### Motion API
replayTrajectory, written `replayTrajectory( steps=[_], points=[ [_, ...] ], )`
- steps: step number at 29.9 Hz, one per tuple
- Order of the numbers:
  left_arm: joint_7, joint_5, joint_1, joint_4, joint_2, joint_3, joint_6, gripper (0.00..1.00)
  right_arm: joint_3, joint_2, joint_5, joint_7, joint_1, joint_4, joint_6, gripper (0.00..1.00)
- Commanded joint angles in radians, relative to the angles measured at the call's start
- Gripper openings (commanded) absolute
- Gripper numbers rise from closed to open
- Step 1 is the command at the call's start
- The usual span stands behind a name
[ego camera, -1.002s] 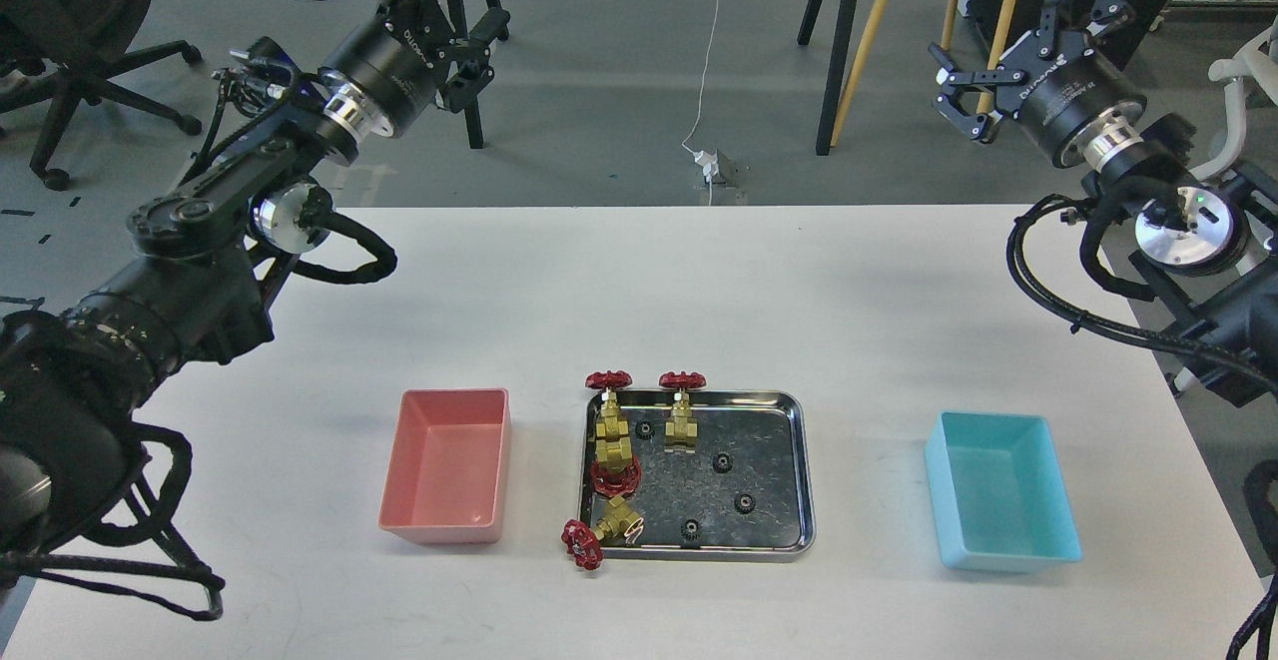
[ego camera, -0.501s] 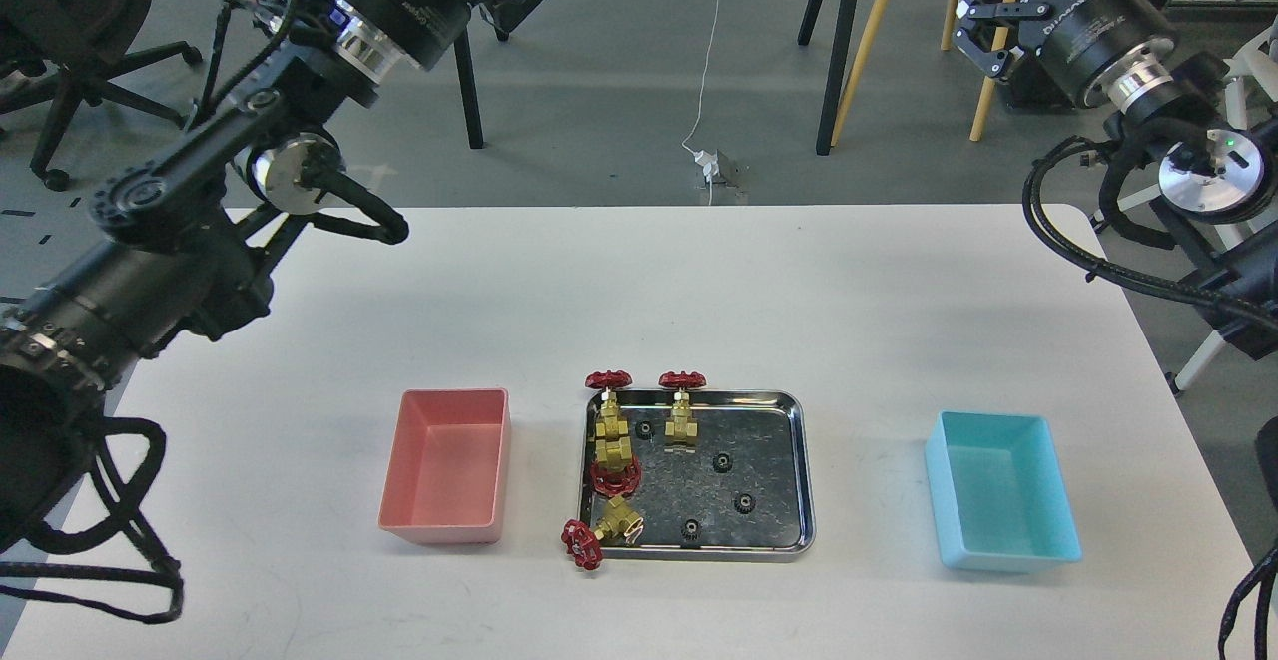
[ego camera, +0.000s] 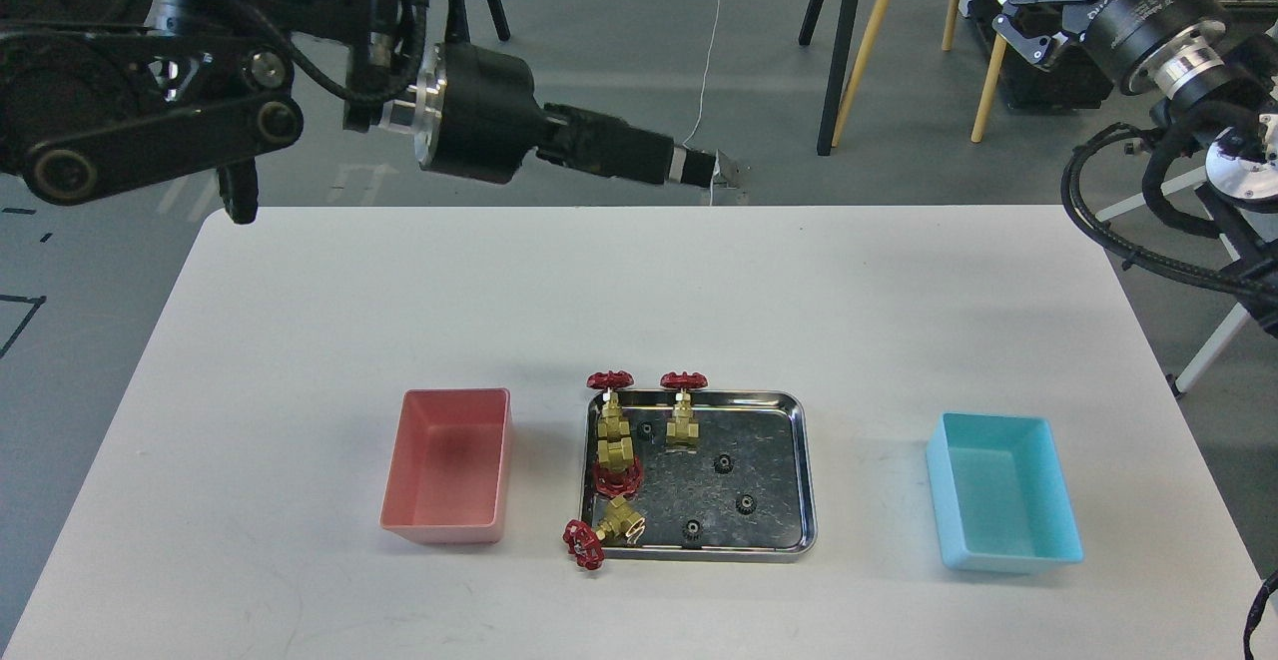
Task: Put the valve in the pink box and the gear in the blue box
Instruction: 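Move the left gripper down over the brass valve on the tray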
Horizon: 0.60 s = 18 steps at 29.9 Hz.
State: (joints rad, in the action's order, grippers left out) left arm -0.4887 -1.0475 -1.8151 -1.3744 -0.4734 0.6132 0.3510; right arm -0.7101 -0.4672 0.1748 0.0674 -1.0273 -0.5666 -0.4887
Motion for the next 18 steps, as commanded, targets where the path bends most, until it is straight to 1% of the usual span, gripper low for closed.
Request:
replayTrajectory(
  steps=[1,3,5,8,10,13,15,18],
  points=[
    [0.0,-0.135,-0.095,-0.057,0.137,0.276,-0.114,0.96,0.0,-0.013,0.0,0.0,0.004,0.001,0.0,0.99],
    [0.0,-0.155,-0.092,-0.037,0.203,0.374,-0.17,0.96,0.0,-0.019,0.0,0.0,0.007,0.001,0.0,0.99],
    [0.0,-0.155,-0.066,0.02,0.252,0.436,-0.222,0.96,0.0,-0.021,0.0,0.0,0.009,0.004,0.0,0.99],
    [0.0,-0.152,0.046,0.116,0.3,0.461,-0.279,0.96,0.0,-0.024,0.0,0.0,0.01,0.02,0.0,0.99],
    [0.0,-0.154,0.115,0.191,0.317,0.461,-0.291,0.96,0.0,-0.024,0.0,0.0,0.01,0.02,0.0,0.99],
    [0.0,-0.154,0.207,0.27,0.323,0.456,-0.293,0.96,0.0,-0.024,0.0,0.0,0.013,0.022,0.0,0.99],
    [0.0,-0.154,0.243,0.294,0.322,0.447,-0.296,0.96,0.0,-0.024,0.0,0.0,0.015,0.022,0.0,0.99],
    [0.0,-0.152,0.269,0.295,0.323,0.441,-0.322,0.96,0.0,-0.024,0.0,0.0,0.015,0.024,0.0,0.99]
  ],
)
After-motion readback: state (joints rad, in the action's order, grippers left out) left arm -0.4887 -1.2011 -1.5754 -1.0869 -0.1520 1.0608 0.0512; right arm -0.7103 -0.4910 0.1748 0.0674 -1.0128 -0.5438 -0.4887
